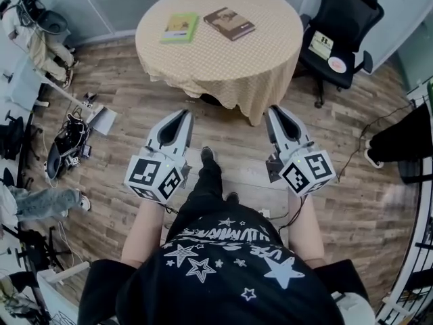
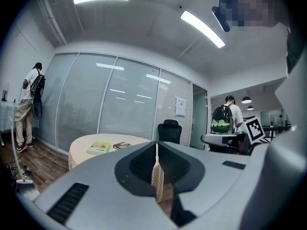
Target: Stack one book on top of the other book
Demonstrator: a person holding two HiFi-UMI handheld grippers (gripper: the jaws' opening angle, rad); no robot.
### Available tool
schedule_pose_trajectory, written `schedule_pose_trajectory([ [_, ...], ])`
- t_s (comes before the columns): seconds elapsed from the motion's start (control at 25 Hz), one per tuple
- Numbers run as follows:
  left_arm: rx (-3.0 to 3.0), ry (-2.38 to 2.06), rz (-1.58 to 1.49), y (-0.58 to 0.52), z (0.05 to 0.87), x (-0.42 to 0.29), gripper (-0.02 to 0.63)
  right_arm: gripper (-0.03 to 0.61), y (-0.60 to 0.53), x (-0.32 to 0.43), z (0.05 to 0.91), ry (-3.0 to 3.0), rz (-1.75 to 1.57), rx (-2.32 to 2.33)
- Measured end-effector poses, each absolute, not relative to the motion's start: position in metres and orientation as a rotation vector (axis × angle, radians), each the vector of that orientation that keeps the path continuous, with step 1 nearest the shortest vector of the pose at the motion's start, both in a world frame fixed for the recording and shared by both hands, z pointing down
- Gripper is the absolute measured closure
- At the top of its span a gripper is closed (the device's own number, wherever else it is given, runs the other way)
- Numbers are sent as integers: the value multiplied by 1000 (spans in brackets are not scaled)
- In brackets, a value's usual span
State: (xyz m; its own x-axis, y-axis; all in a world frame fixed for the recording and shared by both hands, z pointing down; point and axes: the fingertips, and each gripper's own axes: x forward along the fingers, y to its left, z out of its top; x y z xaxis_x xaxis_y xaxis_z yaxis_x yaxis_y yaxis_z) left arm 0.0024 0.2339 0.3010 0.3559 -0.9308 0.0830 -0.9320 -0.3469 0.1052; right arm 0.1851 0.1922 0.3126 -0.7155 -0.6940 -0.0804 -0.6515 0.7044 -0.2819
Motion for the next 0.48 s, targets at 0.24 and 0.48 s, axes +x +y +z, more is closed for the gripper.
schedule_pose_trajectory([
  [0.24,2471,-1669,-32,199,309,2,592,532,172,199,320,2704,-356,-1176],
  [0.48,2527,-1596,-28,148,313,9,592,532,133,209,324,2674,-362,-1262],
])
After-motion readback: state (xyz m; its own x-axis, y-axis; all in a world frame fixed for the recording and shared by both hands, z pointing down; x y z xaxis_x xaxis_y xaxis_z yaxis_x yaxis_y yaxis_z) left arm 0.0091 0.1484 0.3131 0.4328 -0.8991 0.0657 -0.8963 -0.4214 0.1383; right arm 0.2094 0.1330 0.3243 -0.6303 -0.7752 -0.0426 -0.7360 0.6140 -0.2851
